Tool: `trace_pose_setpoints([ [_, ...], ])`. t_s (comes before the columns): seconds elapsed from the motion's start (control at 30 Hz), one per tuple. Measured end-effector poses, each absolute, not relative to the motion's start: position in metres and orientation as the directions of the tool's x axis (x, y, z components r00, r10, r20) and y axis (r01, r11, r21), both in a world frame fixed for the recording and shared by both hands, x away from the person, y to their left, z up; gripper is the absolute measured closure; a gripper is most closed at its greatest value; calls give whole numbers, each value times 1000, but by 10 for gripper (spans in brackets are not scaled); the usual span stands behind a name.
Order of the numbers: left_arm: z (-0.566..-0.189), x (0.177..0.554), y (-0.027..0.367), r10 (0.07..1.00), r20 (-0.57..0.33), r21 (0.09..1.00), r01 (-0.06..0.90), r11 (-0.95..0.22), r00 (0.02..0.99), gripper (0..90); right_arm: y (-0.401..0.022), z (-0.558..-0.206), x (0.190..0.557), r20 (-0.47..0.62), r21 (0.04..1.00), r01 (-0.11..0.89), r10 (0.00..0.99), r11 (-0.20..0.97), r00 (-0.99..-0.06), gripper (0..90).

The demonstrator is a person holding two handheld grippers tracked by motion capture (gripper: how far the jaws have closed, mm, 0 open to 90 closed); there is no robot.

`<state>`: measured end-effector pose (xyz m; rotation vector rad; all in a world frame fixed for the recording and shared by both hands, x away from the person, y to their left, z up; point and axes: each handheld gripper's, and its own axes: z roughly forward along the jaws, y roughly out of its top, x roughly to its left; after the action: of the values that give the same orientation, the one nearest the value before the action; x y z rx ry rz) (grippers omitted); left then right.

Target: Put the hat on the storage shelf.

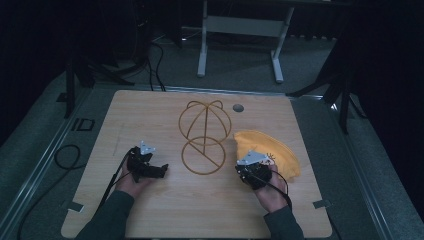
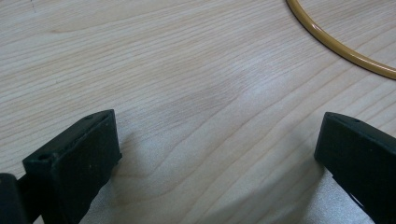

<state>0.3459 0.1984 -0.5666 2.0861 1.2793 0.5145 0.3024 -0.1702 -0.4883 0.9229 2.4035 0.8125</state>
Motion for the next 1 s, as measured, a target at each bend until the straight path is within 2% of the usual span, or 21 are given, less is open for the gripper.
trace_pose_setpoints([
  [1.0,-567,346,198,892,3,688,646,-330,452,1,-173,-443,305,-194,694,396,686,601,-701,857],
])
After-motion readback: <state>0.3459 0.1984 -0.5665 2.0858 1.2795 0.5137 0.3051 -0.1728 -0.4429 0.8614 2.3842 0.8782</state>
